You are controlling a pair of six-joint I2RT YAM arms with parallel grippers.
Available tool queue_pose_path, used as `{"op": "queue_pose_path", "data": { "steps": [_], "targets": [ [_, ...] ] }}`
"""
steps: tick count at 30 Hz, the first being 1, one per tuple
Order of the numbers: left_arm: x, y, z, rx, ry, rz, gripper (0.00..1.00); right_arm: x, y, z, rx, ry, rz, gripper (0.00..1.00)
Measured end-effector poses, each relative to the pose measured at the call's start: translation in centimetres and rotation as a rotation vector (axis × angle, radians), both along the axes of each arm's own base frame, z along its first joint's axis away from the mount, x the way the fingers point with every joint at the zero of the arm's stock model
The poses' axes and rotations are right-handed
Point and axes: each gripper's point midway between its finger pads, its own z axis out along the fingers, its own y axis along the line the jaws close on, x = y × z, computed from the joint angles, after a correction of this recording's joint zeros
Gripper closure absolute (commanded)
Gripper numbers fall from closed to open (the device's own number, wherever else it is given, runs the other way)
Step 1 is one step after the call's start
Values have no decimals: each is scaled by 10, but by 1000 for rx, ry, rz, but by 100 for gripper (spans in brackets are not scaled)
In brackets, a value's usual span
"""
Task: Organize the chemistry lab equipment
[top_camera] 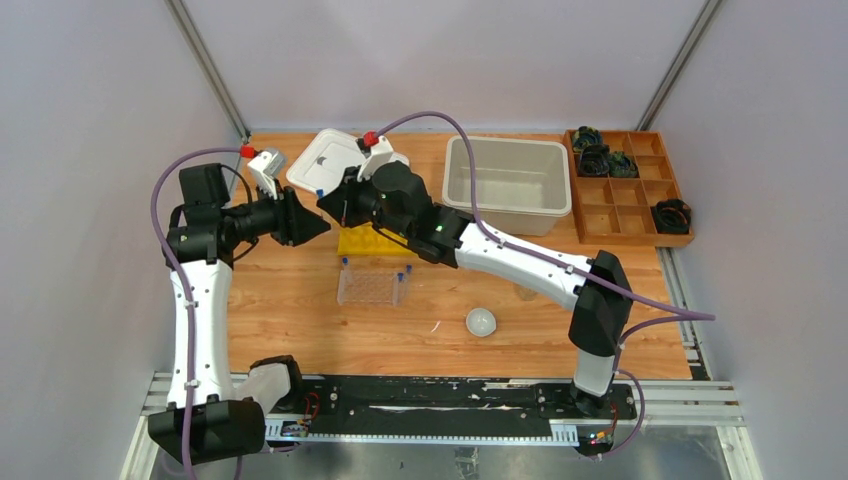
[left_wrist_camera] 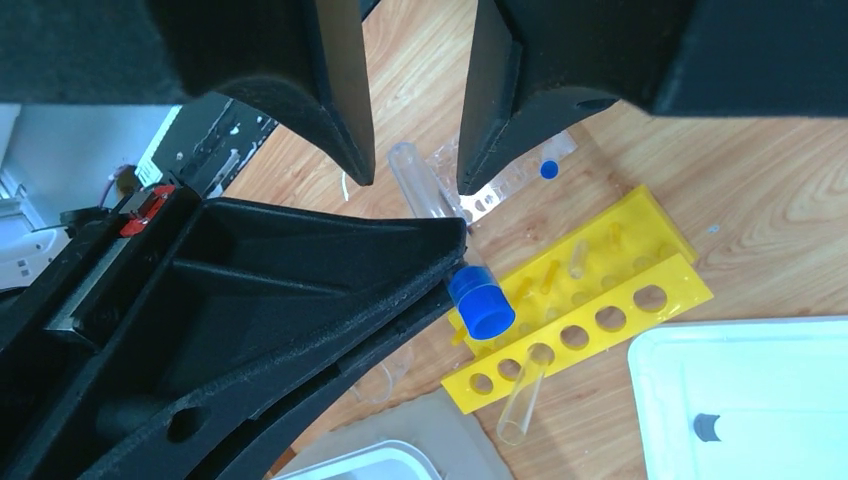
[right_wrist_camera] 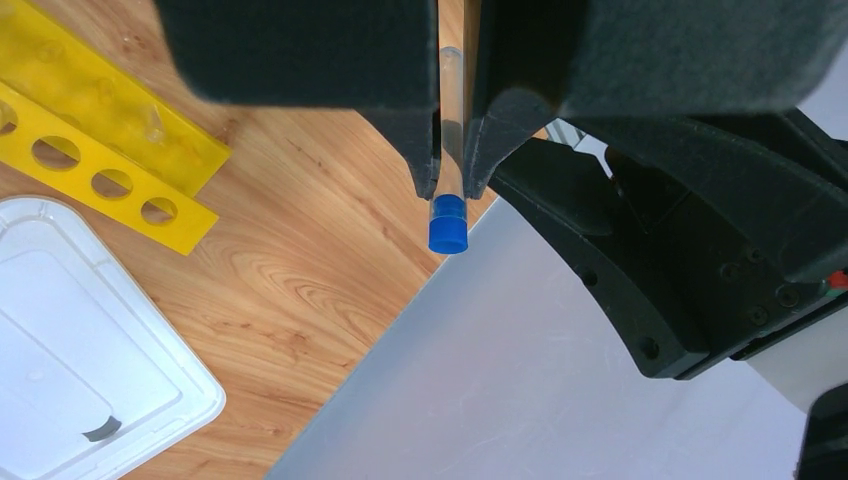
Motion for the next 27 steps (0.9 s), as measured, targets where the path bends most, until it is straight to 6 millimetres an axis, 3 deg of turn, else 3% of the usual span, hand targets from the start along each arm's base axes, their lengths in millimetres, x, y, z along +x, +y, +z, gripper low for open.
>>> {"op": "queue_pose_path", "data": {
  "steps": [4, 11, 16, 19, 26, 27],
  "targets": [
    [0, -1, 1, -3, -3, -6, 70, -2, 2, 2, 18, 1, 3, 100],
    [2, 0, -6, -8, 17, -7, 71, -2, 3, -2, 22, 1, 4, 100],
    [4, 0, -11, -15, 42, -7, 46, -3, 4, -4, 25, 1, 5, 100],
    [6, 0, -14, -20, 58, -5, 43, -4, 5, 1, 42, -7, 8, 100],
    [7, 0, -15, -31, 76, -2, 76, -5, 7, 5, 58, -15, 12, 99],
    [7, -1, -15, -32, 76, -5, 80, -5, 7, 4, 57, -15, 12, 93]
  ]
}}
